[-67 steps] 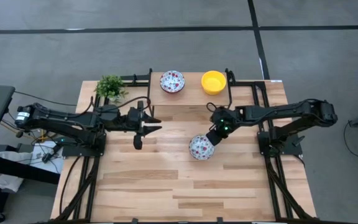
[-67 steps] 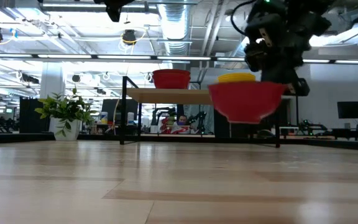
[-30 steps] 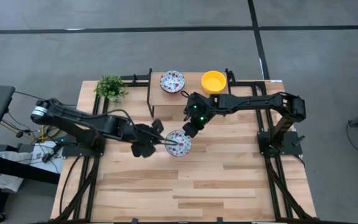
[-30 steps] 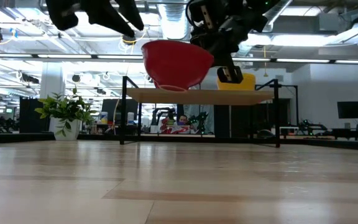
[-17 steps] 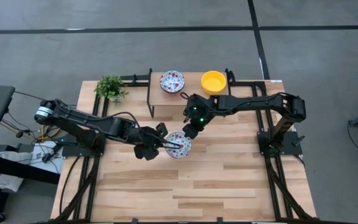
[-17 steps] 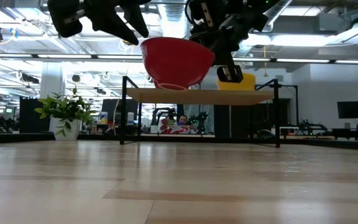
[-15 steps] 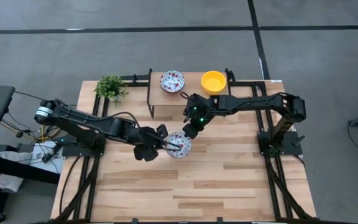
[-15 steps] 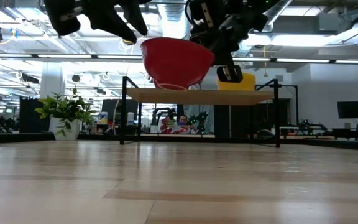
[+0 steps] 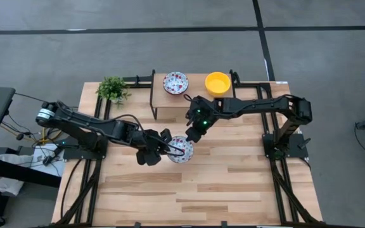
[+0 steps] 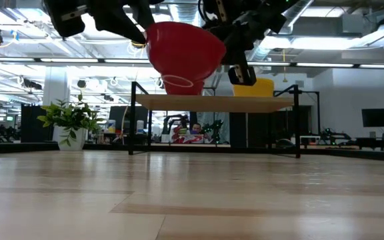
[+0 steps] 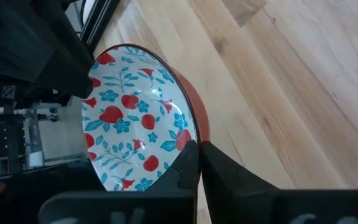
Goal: Pick & Place Mini bowls
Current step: Stack the patterned bowl on top of the patterned bowl on the shelf
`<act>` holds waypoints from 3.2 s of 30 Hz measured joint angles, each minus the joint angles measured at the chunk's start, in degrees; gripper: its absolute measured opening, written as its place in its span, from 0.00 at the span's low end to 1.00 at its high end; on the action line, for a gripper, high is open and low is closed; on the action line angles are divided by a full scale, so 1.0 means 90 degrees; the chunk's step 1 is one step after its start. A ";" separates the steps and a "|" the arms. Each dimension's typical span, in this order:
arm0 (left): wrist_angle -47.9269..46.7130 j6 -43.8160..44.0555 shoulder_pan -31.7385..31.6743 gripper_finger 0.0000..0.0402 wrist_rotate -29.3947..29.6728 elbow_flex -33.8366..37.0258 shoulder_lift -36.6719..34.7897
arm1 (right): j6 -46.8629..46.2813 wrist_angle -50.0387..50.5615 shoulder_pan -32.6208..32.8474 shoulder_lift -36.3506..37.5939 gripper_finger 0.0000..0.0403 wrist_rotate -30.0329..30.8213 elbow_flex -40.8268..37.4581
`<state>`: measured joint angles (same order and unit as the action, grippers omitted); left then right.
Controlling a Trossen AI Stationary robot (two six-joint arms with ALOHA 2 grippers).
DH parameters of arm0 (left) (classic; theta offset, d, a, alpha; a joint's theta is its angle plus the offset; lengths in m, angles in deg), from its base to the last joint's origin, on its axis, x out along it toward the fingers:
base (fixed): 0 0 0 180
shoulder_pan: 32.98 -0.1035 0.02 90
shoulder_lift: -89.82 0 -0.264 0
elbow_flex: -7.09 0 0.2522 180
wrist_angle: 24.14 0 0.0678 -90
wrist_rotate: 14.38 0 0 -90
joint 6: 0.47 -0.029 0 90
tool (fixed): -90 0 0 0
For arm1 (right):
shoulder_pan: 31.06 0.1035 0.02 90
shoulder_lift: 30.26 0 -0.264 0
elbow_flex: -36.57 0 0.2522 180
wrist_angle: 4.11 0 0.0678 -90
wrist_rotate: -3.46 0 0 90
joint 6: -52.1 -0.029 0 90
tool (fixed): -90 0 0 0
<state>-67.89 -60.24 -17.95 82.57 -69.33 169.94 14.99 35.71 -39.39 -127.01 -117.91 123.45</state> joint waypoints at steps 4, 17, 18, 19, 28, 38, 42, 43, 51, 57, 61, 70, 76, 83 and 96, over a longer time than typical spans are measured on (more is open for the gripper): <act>0.0063 0.0002 0.0001 0.25 -0.0050 0.0183 0.0145 | -0.0003 -0.0066 0.0085 0.0002 0.00 0.0002 0.0000; 0.0324 0.0005 0.0114 0.25 0.0008 0.0236 0.0266 | 0.0005 -0.0123 0.0188 0.0005 0.00 -0.0014 0.0000; 0.0337 0.0002 0.0150 0.25 0.0020 0.0236 0.0266 | 0.0006 -0.0123 0.0190 0.0005 0.00 -0.0021 0.0000; 0.0339 0.0002 0.0185 0.24 0.0039 0.0236 0.0266 | 0.0008 -0.0125 0.0190 0.0005 0.00 -0.0023 0.0000; 0.0366 -0.0029 0.0257 0.06 -0.0040 0.0236 0.0266 | 0.0002 -0.0243 0.0185 0.0010 0.00 0.0031 0.0016; 0.0330 -0.0361 0.0257 0.05 0.0009 0.0236 0.0266 | 0.0004 -0.0215 0.0185 0.0019 0.00 0.0027 0.0015; 0.0320 -0.0481 0.0257 0.04 0.0010 0.0236 0.0266 | 0.0007 -0.0221 0.0188 0.0019 0.00 0.0010 0.0015; 0.0320 -0.0483 0.0257 0.04 0.0012 0.0236 0.0266 | 0.0008 -0.0219 0.0190 0.0019 0.00 0.0007 0.0015; 0.0303 -0.0525 0.0255 0.03 0.0043 0.0237 0.0266 | 0.0029 -0.0181 0.0239 0.0017 0.12 0.0099 0.0005; 0.0311 -0.0651 0.0253 0.03 0.0078 0.0238 0.0266 | 0.0118 -0.0186 0.0256 0.0028 0.23 0.0131 -0.0001; 0.0339 -0.0668 0.0253 0.03 0.0107 0.0236 0.0254 | 0.0146 -0.0238 0.0234 0.0198 0.26 0.0197 -0.0010; 0.0324 -0.0664 0.0294 0.03 0.0412 0.0236 0.0252 | 0.0199 0.0085 0.0163 0.0923 0.27 0.0840 -0.0012; 0.0281 -0.0644 0.0294 0.03 0.0861 0.0236 0.0134 | 0.0254 0.0524 0.0179 0.1559 0.27 0.1474 -0.0012; 0.0288 -0.0189 0.0229 0.04 0.1424 0.0231 -0.0180 | 0.0240 0.1096 0.0307 0.2339 0.27 0.2262 0.0000; 0.0282 0.1413 -0.0549 0.03 0.1606 -0.0020 -0.1093 | 0.0466 0.2684 0.1449 0.3126 0.27 0.4631 0.0000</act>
<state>-65.36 -47.52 -22.90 97.02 -69.51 160.10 19.19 59.87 -26.34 -98.88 -76.23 123.45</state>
